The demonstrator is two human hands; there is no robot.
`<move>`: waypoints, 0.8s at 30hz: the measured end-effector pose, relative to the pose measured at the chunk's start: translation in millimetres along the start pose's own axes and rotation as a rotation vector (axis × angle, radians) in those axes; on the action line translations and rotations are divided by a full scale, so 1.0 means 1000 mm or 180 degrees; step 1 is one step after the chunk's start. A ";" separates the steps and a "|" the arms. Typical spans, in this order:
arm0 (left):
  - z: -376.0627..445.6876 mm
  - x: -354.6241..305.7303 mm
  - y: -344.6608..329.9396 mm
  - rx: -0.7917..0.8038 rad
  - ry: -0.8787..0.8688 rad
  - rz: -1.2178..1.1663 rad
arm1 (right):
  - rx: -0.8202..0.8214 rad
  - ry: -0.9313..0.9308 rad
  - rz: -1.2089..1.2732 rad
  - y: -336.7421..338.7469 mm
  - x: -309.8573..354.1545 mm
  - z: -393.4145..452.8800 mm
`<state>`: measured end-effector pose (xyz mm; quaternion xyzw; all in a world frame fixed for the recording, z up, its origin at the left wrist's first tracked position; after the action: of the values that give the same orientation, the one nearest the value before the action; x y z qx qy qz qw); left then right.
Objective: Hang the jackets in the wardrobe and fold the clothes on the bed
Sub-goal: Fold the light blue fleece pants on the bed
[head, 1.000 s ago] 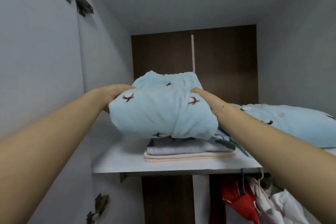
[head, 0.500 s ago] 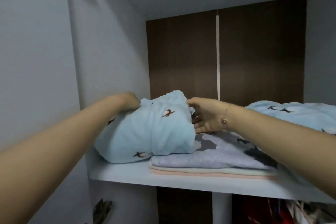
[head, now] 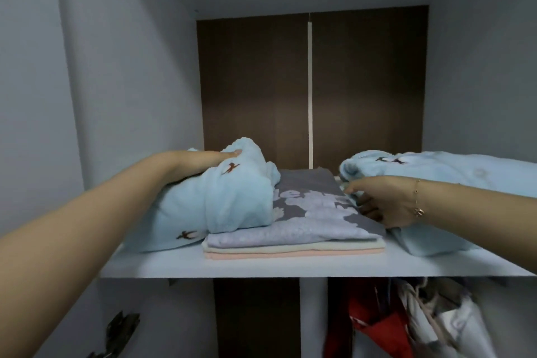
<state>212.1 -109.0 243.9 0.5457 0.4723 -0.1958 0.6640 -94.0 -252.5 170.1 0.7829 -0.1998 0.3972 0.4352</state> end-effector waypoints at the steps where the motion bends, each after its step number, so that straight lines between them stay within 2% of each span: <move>1: -0.002 -0.001 -0.008 0.0282 0.0037 -0.0259 | 0.0040 -0.0015 0.0035 -0.001 -0.002 0.002; 2: -0.002 -0.002 -0.012 0.0392 0.0037 -0.0347 | 0.0097 -0.0013 0.0090 -0.002 -0.002 0.006; 3: 0.000 -0.002 -0.011 0.0266 0.0026 -0.0277 | 0.0161 0.0003 0.0164 -0.005 0.000 0.009; 5: 0.003 0.000 0.003 -0.0428 -0.0037 0.0007 | 0.0244 0.0090 0.0257 -0.009 0.008 0.015; 7: 0.004 0.004 0.011 -0.0770 -0.0040 0.0232 | 0.0217 0.0183 0.0214 -0.012 0.017 0.021; 13: 0.006 0.010 0.018 -0.1058 -0.0131 0.0508 | 0.0039 0.0632 -0.0292 -0.025 0.041 0.031; 18: 0.001 0.008 0.016 -0.1110 -0.0132 0.0649 | 0.0332 0.0440 -0.0562 -0.026 0.048 0.034; 24: -0.002 0.006 0.015 -0.1144 -0.0157 0.0779 | 0.0770 0.0555 -0.0374 -0.034 0.051 0.039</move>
<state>225.3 -100.6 247.1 0.4669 0.4134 -0.0396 0.7807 -23.1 -265.8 181.5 0.8024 -0.0659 0.4587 0.3759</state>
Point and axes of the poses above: each hand's wrist, its own z-axis towards the middle knuckle, its own y-axis out of the back of the hand, x = y × z, the point moved 8 cm from there along z, towards the middle knuckle, and after that the axes turned 15 degrees about -z, right-handed, at the moved point
